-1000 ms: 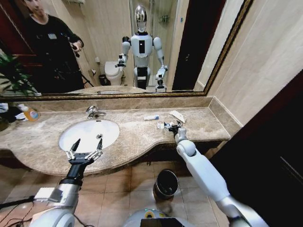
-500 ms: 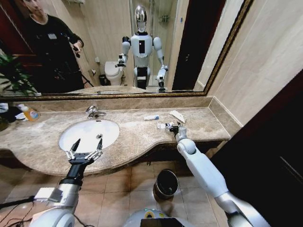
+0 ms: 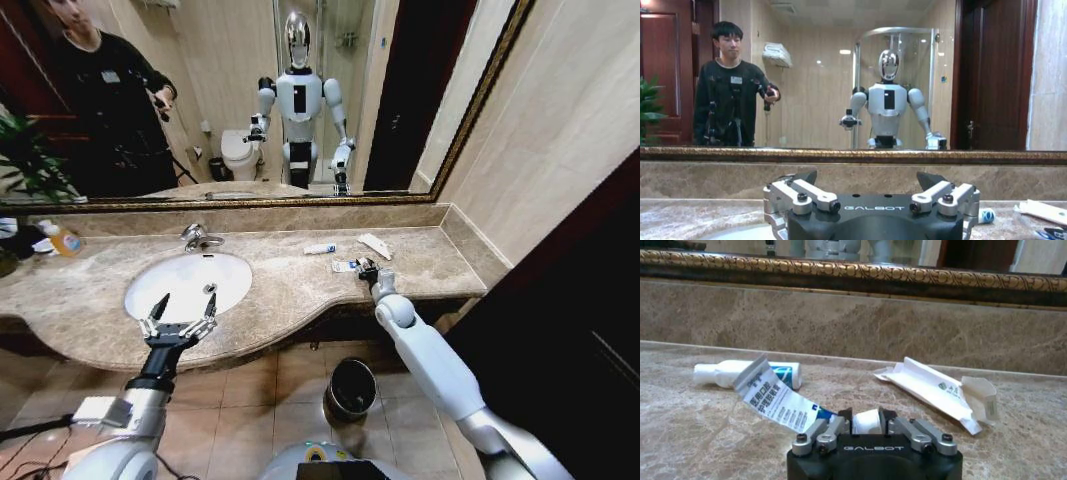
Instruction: Pick up the trash from the sink and place it in the trash bin.
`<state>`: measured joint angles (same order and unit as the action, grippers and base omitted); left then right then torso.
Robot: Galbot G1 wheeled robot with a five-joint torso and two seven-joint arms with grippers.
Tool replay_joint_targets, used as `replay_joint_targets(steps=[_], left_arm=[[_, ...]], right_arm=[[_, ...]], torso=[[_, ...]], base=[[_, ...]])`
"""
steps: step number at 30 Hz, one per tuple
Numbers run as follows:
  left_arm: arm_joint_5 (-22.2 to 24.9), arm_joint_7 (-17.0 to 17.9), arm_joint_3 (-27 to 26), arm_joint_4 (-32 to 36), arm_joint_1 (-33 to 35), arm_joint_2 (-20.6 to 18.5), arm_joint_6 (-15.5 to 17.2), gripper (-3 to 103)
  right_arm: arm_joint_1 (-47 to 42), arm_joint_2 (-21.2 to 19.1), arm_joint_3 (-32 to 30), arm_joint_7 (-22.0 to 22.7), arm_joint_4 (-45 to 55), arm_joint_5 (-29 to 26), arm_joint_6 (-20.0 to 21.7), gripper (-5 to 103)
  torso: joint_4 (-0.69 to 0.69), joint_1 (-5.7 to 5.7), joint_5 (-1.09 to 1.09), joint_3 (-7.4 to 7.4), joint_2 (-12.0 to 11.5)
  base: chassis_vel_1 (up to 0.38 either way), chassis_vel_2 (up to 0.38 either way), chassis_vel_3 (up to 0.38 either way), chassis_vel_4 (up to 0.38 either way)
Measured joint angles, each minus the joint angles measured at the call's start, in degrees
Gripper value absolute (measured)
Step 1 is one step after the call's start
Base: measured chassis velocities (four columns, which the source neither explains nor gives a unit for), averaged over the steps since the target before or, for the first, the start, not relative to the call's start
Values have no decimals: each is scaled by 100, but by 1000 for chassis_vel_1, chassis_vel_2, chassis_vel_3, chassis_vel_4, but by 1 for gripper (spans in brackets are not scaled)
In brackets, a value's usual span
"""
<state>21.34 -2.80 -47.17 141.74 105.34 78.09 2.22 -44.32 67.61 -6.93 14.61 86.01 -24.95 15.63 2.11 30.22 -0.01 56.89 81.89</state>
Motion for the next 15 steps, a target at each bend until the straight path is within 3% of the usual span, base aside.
replay_joint_targets(steps=[15], left_arm=[[0, 0, 0, 0, 0, 0, 0, 100]], right_arm=[[-82, -17, 56, 23, 178, 3, -1, 22]], torso=[[1, 0, 2, 1, 0]], base=[[0, 0, 0, 0]])
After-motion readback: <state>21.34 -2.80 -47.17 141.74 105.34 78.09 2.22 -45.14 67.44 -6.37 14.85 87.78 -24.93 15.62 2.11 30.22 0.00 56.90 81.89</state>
